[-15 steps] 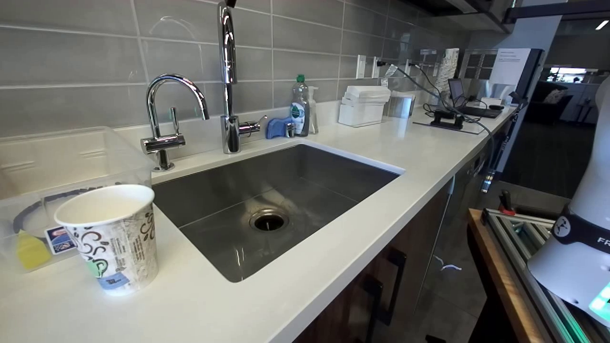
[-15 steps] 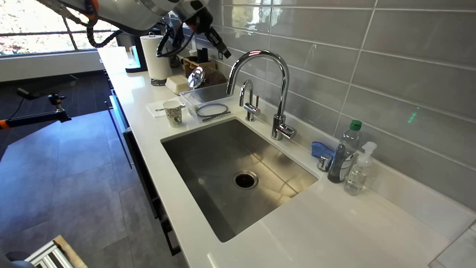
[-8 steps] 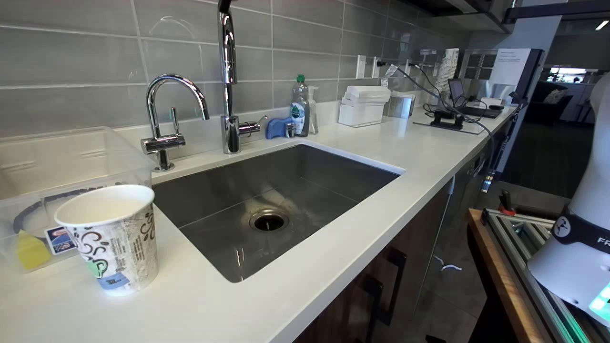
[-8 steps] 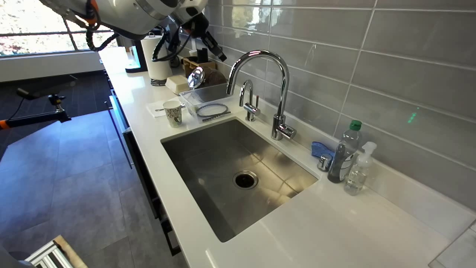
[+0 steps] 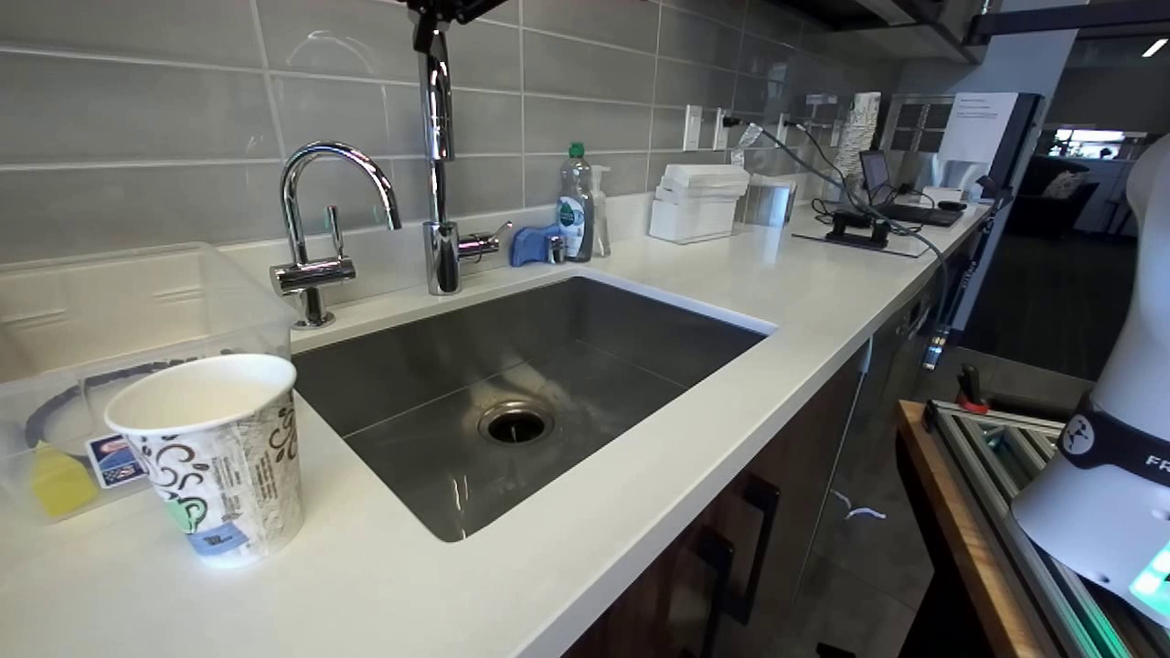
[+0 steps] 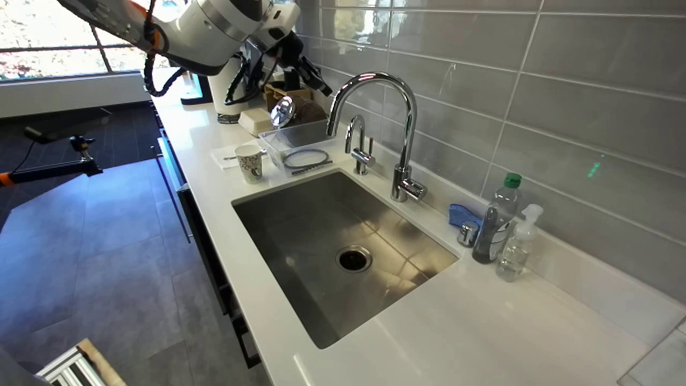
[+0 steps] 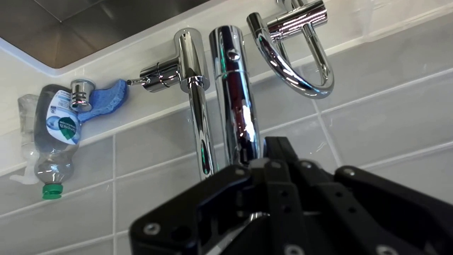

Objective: Turn the tap faucet to the right

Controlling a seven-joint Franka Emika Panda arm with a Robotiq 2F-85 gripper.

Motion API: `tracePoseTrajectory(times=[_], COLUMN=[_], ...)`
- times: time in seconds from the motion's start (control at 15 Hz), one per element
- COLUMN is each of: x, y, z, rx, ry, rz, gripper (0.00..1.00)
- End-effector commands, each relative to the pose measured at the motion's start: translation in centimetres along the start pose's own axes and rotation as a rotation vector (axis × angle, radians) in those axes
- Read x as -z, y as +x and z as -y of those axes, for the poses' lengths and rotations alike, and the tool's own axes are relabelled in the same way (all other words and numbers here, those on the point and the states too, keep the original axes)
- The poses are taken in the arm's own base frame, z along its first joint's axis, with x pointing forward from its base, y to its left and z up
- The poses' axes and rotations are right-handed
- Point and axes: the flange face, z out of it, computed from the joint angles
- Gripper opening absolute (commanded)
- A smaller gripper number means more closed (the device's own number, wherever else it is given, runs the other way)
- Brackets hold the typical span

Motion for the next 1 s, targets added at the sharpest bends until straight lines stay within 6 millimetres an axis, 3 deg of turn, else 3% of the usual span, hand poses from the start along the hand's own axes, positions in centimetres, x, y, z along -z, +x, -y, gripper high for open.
tracePoseTrajectory(times=[0.0,0.93], x=[-0.8,-1.9], y=[-0.3,-0.1], z=[0.4,0.1], rx=[-0.028,-0.025], ry=[-0.011,-0.019], rz=[-0.036,-0.065], gripper=[0.0,0.0])
